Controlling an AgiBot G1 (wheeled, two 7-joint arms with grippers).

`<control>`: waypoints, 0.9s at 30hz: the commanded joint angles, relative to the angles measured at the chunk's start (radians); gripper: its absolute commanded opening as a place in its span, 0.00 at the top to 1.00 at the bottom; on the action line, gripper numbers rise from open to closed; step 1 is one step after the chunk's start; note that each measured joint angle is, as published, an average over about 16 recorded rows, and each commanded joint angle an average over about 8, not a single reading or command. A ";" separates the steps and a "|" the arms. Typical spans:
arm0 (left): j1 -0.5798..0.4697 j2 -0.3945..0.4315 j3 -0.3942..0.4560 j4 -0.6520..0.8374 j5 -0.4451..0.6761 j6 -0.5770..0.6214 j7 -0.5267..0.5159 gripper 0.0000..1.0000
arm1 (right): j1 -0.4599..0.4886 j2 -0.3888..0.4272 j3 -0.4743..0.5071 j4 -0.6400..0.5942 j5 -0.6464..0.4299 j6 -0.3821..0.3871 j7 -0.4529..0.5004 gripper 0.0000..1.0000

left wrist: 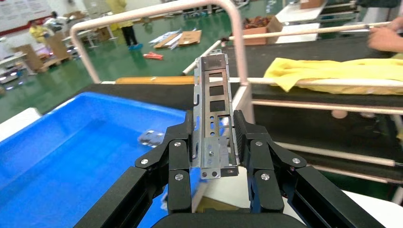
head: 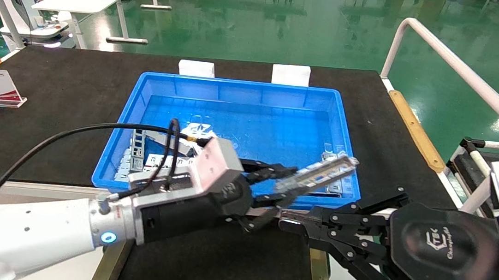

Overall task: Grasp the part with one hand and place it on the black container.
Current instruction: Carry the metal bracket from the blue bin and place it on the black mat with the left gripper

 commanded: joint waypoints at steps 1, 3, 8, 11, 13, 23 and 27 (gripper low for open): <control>0.001 -0.013 0.015 -0.037 0.012 -0.033 -0.027 1.00 | 0.000 0.000 0.000 0.000 0.000 0.000 0.000 1.00; 0.007 -0.015 0.019 -0.038 0.003 -0.010 -0.031 1.00 | 0.000 0.000 0.000 0.000 0.000 0.000 0.000 1.00; 0.039 -0.031 0.013 -0.038 -0.048 0.099 -0.023 1.00 | 0.000 0.000 0.000 0.000 0.000 0.000 0.000 1.00; 0.072 -0.048 0.005 -0.037 -0.086 0.166 -0.008 1.00 | 0.000 0.000 0.000 0.000 0.000 0.000 0.000 1.00; 0.099 -0.062 -0.001 -0.037 -0.109 0.196 0.003 1.00 | 0.000 0.000 0.000 0.000 0.000 0.000 0.000 1.00; 0.289 -0.130 -0.030 -0.037 -0.213 0.225 0.073 1.00 | 0.000 0.000 0.000 0.000 0.000 0.000 0.000 1.00; 0.386 -0.148 -0.044 -0.036 -0.259 0.199 0.109 1.00 | 0.000 0.000 0.000 0.000 0.000 0.000 0.000 1.00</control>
